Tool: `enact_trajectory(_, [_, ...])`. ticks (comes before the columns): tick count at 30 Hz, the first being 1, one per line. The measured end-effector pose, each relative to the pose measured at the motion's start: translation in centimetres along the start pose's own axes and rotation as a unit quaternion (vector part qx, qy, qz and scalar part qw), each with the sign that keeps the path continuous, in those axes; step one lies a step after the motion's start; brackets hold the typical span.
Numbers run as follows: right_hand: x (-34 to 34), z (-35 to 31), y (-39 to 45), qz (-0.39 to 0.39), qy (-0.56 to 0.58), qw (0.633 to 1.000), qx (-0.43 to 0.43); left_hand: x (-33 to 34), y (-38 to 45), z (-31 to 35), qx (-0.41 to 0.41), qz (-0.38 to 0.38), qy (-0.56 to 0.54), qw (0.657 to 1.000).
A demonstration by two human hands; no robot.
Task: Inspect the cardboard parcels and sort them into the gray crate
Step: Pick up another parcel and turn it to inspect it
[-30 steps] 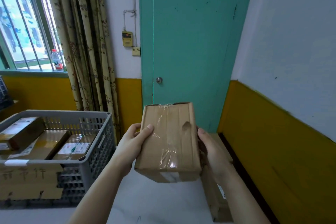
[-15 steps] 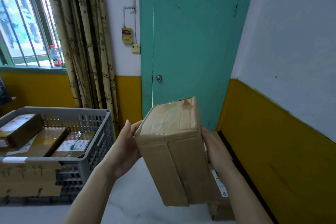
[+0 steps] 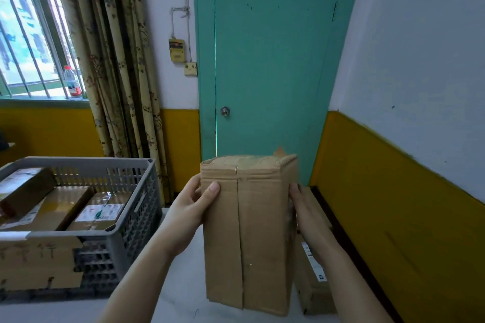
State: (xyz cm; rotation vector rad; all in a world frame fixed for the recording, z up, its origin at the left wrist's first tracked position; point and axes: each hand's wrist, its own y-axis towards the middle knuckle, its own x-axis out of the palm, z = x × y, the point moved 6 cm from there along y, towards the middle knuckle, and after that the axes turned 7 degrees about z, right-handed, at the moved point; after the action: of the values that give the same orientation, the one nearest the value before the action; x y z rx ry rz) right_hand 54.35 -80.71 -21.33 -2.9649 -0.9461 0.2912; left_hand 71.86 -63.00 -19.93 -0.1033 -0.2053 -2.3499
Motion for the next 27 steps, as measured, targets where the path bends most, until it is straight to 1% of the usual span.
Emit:
enact_trajectory(2, [-0.1,0.3,-0.1,-0.001,-0.007,1.0,0.002,-0.2,0.2,0.2,0.0,0.066,0.016,0.998])
enact_trajectory(4, [-0.5,0.7,0.1,0.011,-0.023,1.0,-0.013,-0.7,0.3,0.3,0.005,0.138,0.053,0.989])
enact_trajectory(5, [-0.7,0.8,0.1,0.018,-0.028,0.999,-0.019,-0.8,0.4,0.4,0.012,0.162,0.079,0.984])
enact_trajectory(7, [-0.9,1.2,0.1,0.024,-0.04,0.999,-0.027,-0.9,0.5,0.5,0.03,0.192,0.134,0.972])
enact_trajectory(9, [-1.0,1.6,0.2,0.032,-0.054,0.998,-0.023,-0.7,0.6,0.5,0.048,0.205,0.178,0.961])
enact_trajectory(11, [-1.2,2.1,0.5,0.048,-0.064,0.997,-0.007,0.0,0.7,0.3,0.056,0.204,0.212,0.954])
enact_trajectory(13, [-1.5,2.4,0.9,0.063,-0.076,0.995,-0.004,1.1,0.7,-0.4,0.041,0.17,0.239,0.955])
enact_trajectory(16, [-1.9,2.6,1.3,0.079,-0.112,0.99,-0.026,2.6,0.5,-2.4,-0.028,0.078,0.277,0.957])
enact_trajectory(19, [-2.4,3.3,1.8,0.076,-0.139,0.987,-0.034,3.1,0.3,-4.0,-0.073,0.041,0.261,0.962])
enact_trajectory(21, [-2.5,4.3,2.0,0.066,-0.162,0.984,-0.026,3.0,0.2,-4.6,-0.08,0.041,0.273,0.958])
enact_trajectory(24, [-2.2,6.1,2.0,0.055,-0.193,0.979,-0.018,2.7,0.3,-5.6,-0.078,0.078,0.284,0.953])
enact_trajectory(27, [-1.9,7.7,1.8,0.058,-0.224,0.973,-0.006,2.9,0.0,-7.4,-0.088,0.096,0.278,0.952])
